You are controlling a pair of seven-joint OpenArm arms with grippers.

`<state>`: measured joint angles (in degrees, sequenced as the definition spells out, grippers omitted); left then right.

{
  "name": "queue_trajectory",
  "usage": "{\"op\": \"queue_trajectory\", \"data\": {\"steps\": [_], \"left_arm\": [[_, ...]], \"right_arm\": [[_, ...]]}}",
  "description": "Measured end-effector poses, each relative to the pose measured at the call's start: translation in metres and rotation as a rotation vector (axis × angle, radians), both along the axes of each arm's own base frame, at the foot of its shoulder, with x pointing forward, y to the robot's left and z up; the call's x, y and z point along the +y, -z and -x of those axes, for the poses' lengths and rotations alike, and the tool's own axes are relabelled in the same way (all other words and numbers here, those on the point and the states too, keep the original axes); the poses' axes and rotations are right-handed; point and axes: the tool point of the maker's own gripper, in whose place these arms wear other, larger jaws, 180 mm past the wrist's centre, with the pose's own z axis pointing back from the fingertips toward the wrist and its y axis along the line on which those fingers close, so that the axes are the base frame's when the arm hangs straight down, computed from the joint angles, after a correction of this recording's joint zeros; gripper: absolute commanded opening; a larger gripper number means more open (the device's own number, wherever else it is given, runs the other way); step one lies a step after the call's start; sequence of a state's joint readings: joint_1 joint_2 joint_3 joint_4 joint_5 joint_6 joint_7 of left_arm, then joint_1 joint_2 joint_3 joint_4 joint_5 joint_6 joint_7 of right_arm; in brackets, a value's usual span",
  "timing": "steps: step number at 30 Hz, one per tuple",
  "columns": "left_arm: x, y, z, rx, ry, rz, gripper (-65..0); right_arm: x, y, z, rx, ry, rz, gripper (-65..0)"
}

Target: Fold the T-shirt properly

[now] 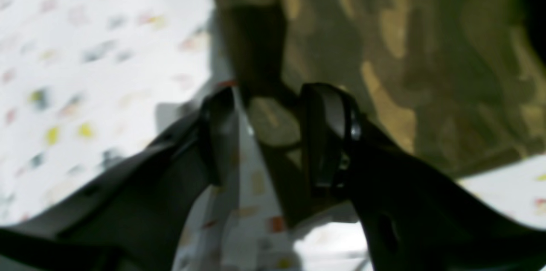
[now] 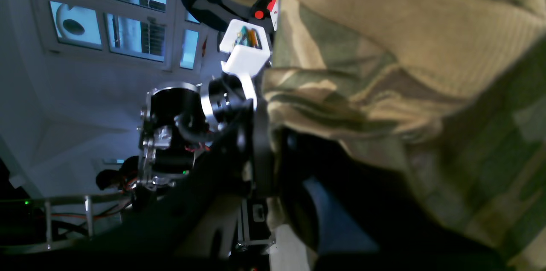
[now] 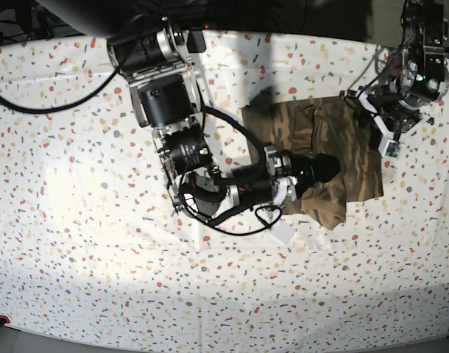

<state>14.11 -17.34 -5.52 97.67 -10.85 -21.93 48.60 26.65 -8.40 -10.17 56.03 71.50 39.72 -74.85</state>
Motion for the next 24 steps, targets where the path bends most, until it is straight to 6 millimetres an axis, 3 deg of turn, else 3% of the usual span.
{"op": "queue_trajectory", "data": {"steps": [7,10,12,19,24], "left_arm": [[0.002,0.003,0.002,0.020,0.011,-0.038,-37.3],[0.001,0.003,0.002,0.022,0.014,-0.039,-37.4],[0.001,0.003,0.002,0.023,0.014,-0.037,-37.8],[0.001,0.003,0.002,0.023,0.015,-0.039,-39.7],[0.017,-0.003,0.002,0.017,0.042,-0.154,-39.7]], "right_arm": [[0.001,-0.002,-0.003,-0.002,0.019,-0.011,-65.0],[0.001,-0.002,-0.004,-0.001,0.020,-0.014,-44.7],[0.001,-0.005,-0.004,0.002,0.021,-0.026,-38.0],[0.003,-0.025,-0.002,0.034,0.012,-0.137,-37.4],[0.003,-0.036,-0.003,0.045,0.016,-0.190,-37.4]]}}
